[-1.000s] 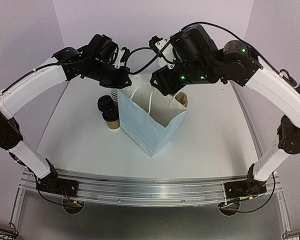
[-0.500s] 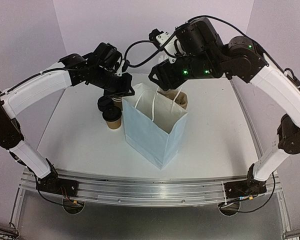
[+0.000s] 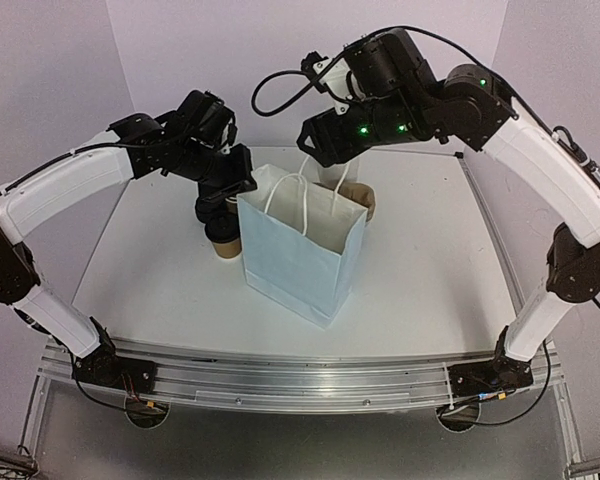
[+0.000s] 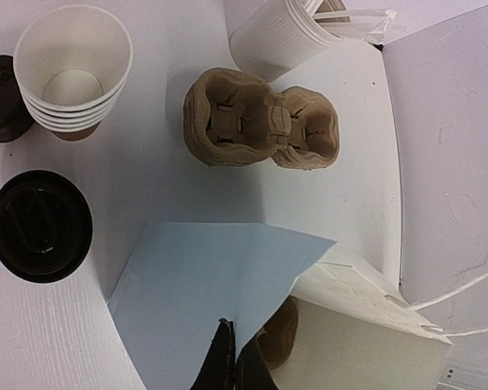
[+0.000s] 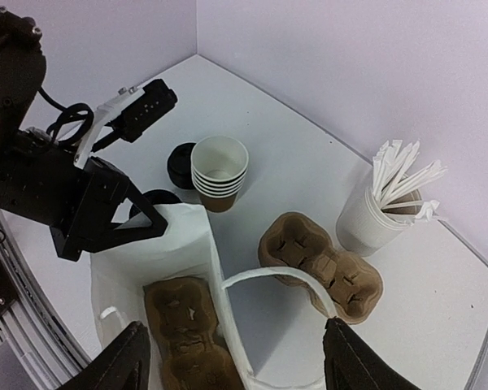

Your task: Pack the takeout coffee

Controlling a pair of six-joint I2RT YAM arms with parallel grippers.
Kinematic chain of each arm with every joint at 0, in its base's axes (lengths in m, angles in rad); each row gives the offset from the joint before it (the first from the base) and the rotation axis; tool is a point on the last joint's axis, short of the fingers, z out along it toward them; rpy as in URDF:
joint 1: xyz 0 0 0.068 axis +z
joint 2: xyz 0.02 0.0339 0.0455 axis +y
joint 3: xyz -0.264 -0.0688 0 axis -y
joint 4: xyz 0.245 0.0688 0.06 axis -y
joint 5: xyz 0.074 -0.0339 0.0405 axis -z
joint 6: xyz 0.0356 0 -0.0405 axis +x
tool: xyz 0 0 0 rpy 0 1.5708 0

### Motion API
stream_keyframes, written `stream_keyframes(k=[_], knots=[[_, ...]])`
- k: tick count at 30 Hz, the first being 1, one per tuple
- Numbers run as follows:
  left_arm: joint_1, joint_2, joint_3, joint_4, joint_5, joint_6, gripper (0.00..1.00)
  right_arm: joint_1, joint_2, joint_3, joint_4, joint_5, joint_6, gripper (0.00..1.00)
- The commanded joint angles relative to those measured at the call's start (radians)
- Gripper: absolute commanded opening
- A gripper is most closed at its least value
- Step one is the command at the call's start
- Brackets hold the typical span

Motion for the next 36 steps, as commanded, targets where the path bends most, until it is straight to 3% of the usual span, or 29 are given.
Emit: stream_keyframes(k=[1,3,10,17,19,23,27,36], knots=[[0.010,-0.027,-0.062,0.067,0.080,-0.061,0.00,0.001,0.023,0.034,0.014,-0.028,0.030,0.68],[0.010,-0.036,-0.074,0.080,0.096,-0.057,0.05,0.001,0.030,0.045,0.014,-0.042,0.040,0.68],[0.014,-0.113,-0.060,0.097,0.102,0.059,0.38,0.002,0.073,0.104,0.016,-0.055,0.092,0.72],[0.021,-0.234,-0.080,0.184,0.124,0.333,0.77,0.002,0.050,0.092,0.014,0.022,0.168,0.73],[0.032,-0.273,-0.101,0.229,0.138,0.424,0.85,0.002,0.013,0.047,0.014,0.063,0.210,0.73],[0.099,-0.320,-0.113,0.238,0.169,0.580,0.88,-0.008,-0.110,-0.120,-0.022,0.154,0.377,0.71],[0.275,-0.347,-0.133,0.182,0.236,0.629,0.86,-0.034,-0.196,-0.267,-0.168,0.183,0.641,0.68],[0.375,-0.332,-0.222,0.107,0.244,0.724,0.85,-0.038,-0.165,-0.303,-0.320,0.022,0.879,0.65]])
